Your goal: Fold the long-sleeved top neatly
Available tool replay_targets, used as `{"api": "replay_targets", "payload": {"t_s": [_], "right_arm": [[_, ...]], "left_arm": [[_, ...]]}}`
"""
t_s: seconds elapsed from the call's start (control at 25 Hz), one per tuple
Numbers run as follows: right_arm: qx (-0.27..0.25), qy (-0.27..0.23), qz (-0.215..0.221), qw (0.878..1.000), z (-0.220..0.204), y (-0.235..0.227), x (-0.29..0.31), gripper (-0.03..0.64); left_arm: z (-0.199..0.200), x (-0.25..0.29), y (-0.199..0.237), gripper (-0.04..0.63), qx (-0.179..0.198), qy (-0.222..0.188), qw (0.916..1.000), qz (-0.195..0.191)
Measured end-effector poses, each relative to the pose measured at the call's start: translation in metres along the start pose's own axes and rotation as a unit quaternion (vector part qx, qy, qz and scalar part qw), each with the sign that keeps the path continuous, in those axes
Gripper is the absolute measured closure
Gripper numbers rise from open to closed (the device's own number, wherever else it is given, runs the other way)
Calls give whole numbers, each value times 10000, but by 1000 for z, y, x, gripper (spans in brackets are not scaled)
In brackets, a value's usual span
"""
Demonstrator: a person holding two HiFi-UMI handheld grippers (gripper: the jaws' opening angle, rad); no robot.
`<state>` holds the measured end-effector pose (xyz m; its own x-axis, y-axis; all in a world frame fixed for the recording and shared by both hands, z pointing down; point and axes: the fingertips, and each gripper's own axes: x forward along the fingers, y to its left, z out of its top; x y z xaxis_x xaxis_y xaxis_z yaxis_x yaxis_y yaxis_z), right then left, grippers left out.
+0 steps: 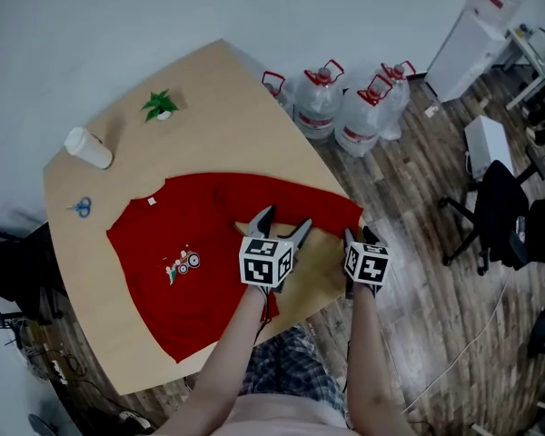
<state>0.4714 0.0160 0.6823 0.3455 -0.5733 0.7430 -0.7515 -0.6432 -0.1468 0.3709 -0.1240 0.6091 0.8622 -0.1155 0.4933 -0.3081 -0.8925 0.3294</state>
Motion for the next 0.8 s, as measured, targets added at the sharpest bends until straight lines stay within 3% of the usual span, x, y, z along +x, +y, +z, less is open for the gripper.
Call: {"api": "replay_targets", "payload": {"t_s": [0.28, 0.48, 0.8], "right_arm": [[339, -18, 181, 9993, -3, 9, 3, 502], [308, 37, 342, 9989, -2, 17, 4, 561], [77, -92, 368, 9993, 15, 21, -7, 578]], "left_arm": [[-4, -1, 3, 233, -49, 37, 10000, 46], [-10, -2, 5, 233, -88, 88, 9999, 93], [-6, -9, 11, 233, -88, 50, 9997, 233]]}}
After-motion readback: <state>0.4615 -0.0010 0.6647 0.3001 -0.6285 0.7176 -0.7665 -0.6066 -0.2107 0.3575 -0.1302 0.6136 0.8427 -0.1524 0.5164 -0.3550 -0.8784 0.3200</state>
